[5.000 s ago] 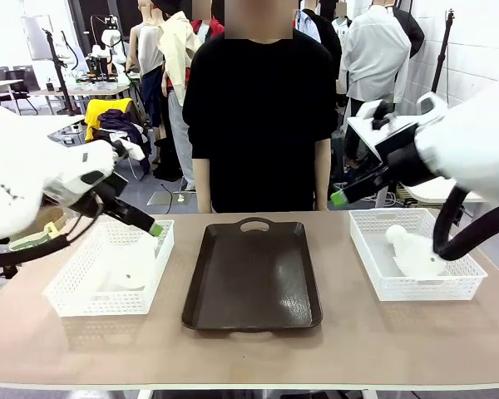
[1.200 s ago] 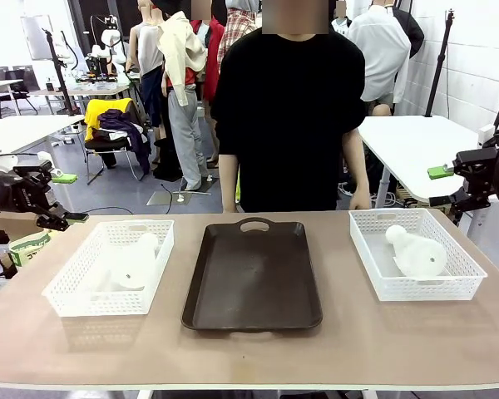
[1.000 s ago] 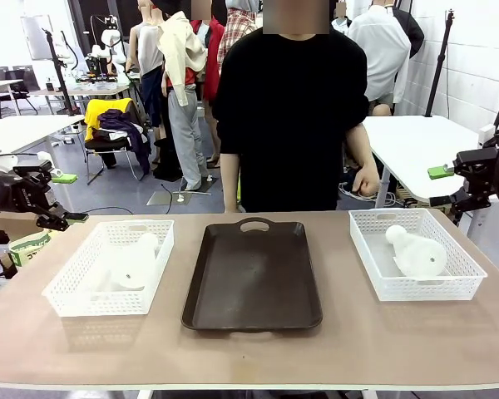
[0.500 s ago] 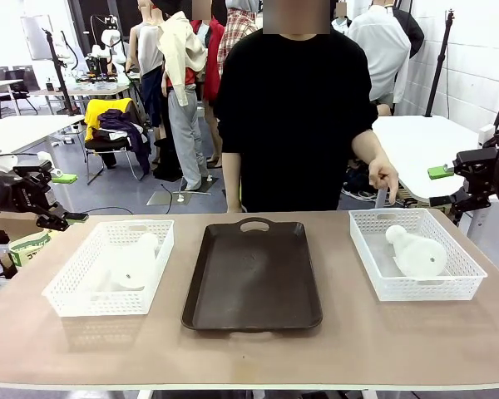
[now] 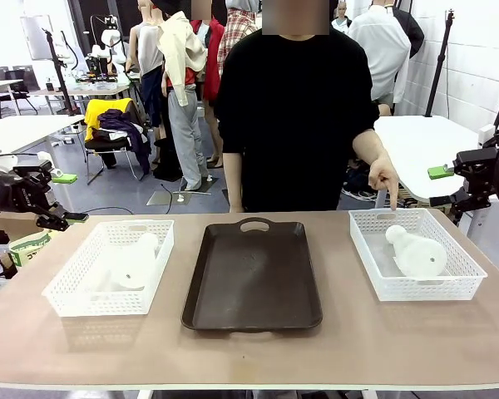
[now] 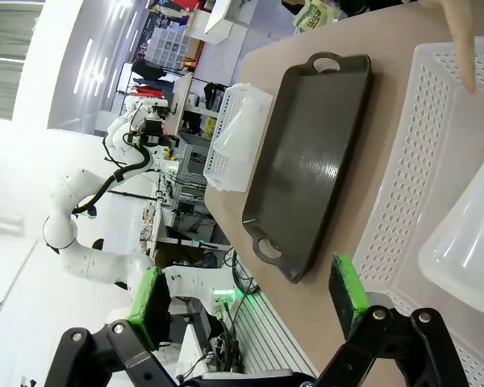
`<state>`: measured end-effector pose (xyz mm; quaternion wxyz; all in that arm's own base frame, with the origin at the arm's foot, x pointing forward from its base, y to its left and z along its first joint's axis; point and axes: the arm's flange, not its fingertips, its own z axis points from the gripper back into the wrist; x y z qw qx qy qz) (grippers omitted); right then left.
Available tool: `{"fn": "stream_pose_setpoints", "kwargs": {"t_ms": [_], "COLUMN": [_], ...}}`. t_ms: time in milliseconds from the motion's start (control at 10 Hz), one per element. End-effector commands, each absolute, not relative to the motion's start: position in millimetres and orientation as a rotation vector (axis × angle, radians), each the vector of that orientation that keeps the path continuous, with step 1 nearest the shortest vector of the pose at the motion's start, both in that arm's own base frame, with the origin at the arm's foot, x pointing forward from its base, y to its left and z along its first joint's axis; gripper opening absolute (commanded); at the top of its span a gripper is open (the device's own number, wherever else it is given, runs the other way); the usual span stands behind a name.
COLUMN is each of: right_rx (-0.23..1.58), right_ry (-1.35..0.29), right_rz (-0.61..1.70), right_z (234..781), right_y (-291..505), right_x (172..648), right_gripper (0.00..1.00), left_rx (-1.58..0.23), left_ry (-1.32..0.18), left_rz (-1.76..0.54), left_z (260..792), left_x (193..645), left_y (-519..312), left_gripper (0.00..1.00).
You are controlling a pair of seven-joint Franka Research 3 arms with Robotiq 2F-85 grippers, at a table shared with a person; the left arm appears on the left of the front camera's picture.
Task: Prepare the laboratory tools.
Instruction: Pick up the Big flask that the person points to.
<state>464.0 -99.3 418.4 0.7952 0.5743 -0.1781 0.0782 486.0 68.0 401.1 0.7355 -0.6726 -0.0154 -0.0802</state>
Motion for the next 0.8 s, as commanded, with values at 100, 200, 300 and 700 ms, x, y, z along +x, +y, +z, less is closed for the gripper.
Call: {"fn": "stream_pose_setpoints", "kwargs": {"t_ms": [100,200,300,700], "right_rx": [1.262,1.262,1.234,0.812], "right_ry": [-0.401,-0.401,-0.383,-0.447], "right_rz": [0.168,0.168,0.168,0.171], "right_z": [417,417,418,483], "right_y": [-97,-97,-99,-91], "right_x": [465,465,464,471], "right_gripper": [1.00,1.00,1.00,1.00], "left_rx": [-1.463,-1.463,-1.463,-1.463], "left_ry": [-0.028,-0.028,-0.028,-0.028], "left_rz": [-0.183,-0.183,-0.183,-0.183], "left_z": [401,401,401,401], "left_x": [485,485,485,485], "left_y": [70,70,70,70], "left_gripper": [1.00,1.00,1.00,1.00]}}
